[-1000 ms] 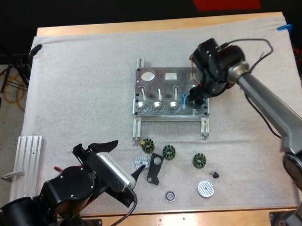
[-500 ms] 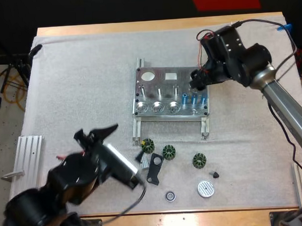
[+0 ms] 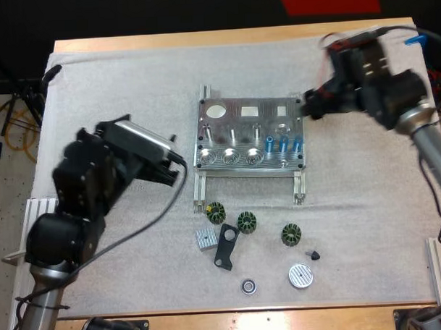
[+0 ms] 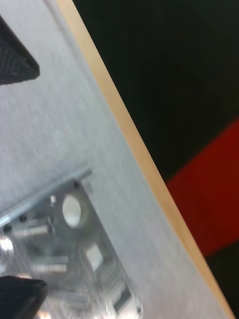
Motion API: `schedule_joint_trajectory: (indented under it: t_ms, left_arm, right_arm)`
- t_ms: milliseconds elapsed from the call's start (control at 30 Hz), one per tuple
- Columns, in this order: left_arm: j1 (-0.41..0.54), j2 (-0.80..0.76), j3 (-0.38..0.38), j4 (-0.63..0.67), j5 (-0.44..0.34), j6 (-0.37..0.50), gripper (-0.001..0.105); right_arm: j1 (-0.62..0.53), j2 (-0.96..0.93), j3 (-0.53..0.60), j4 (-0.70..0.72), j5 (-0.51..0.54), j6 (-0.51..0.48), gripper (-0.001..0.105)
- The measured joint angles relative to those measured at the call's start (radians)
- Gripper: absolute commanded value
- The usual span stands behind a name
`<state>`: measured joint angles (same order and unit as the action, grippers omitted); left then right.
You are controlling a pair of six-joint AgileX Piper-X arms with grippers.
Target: Load cells from left to right
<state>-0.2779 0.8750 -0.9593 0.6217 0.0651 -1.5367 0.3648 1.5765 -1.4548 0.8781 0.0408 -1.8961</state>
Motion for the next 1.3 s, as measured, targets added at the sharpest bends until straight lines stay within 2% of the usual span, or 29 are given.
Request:
schedule_joint_trajectory:
  t_ms: [133, 300, 433, 733, 1133, 1300]
  left_arm:
    - [0.102, 0.001, 0.000, -0.003, 0.035, 0.054, 0.076]
    - [0.197, 0.001, 0.000, 0.008, 0.040, 0.057, 0.076]
    - [0.251, 0.001, 0.000, 0.033, 0.045, 0.057, 0.076]
    - [0.256, -0.143, 0.000, 0.135, 0.052, 0.057, 0.076]
    - [0.256, -0.520, 0.000, 0.349, 0.060, 0.057, 0.076]
    - [0.256, -0.666, 0.000, 0.420, 0.094, 0.057, 0.076]
  right_arm:
    - [-0.092, -0.035, 0.000, -0.001, 0.002, 0.000, 0.077]
    - [-0.176, -0.101, 0.009, -0.009, -0.002, 0.000, 0.077]
    - [-0.248, -0.210, 0.065, -0.023, -0.013, 0.000, 0.077]
    - [-0.389, -0.493, 0.219, -0.025, -0.013, -0.011, 0.077]
    - [-0.391, -0.924, 0.471, -0.024, -0.022, -0.008, 0.077]
    - [-0.391, -1.095, 0.578, -0.023, -0.022, -0.008, 0.077]
